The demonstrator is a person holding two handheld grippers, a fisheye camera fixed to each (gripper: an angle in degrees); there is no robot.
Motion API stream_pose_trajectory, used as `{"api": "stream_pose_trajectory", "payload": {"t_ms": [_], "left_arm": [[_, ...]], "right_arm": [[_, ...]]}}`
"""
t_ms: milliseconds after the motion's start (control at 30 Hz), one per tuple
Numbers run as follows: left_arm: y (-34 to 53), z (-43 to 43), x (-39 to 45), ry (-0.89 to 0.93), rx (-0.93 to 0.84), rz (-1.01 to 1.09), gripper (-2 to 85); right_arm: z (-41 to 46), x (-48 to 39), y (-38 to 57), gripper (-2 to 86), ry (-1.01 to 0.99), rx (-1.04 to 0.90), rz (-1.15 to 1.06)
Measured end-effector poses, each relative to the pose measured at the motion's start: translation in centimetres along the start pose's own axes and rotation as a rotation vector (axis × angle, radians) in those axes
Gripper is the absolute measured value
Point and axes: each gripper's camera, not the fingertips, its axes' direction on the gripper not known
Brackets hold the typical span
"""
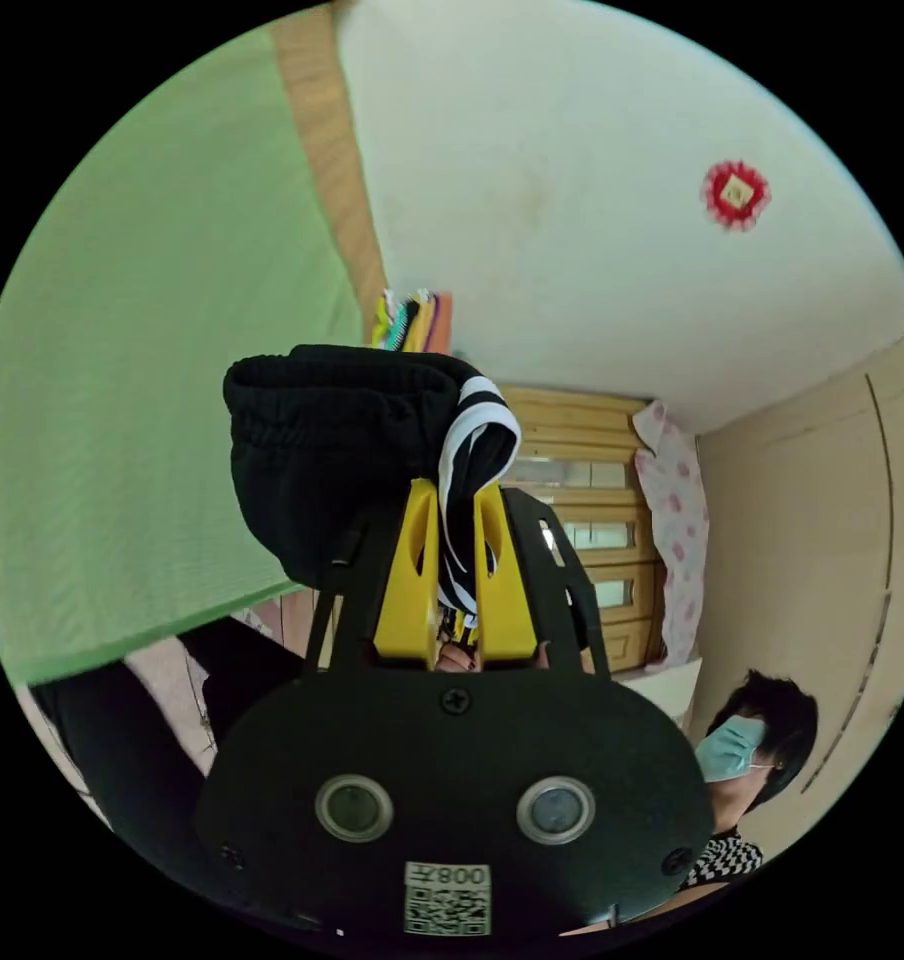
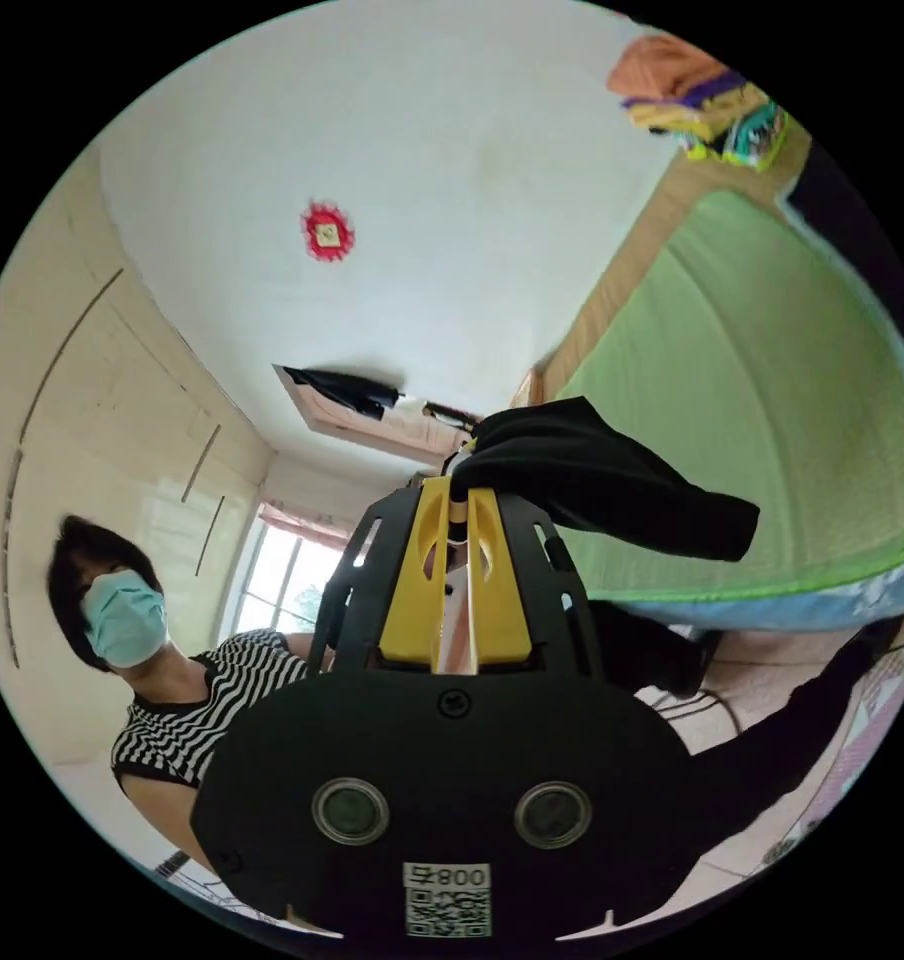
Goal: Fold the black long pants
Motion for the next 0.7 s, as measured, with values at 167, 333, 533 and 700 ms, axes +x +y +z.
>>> {"api": "stream_pose_trajectory", "payload": {"t_ms": [167,333,533,700], "left_arm": [[-4.7,17.5,12.8,0.076,-0.246,0.136,6.1],[-6.1,31.7,21.2,0.128,-0.429,0.24,6.4],[-6.4,42.4,21.7,-0.103,-0.606,0.154,6.7],[-5.9,44.7,22.7,-0.237,-0.667,0.069,6.8]], "right_arm": [[-14.6,-0.8,-1.0,1.6,0.139,0.217,-0.17],[-24.5,2.6,0.9,1.6,0.28,0.367,-0.226],[-27.7,19.1,5.9,1.8,0.388,0.346,0.023],[-25.4,30.4,9.8,1.9,0.349,0.266,0.158]]}}
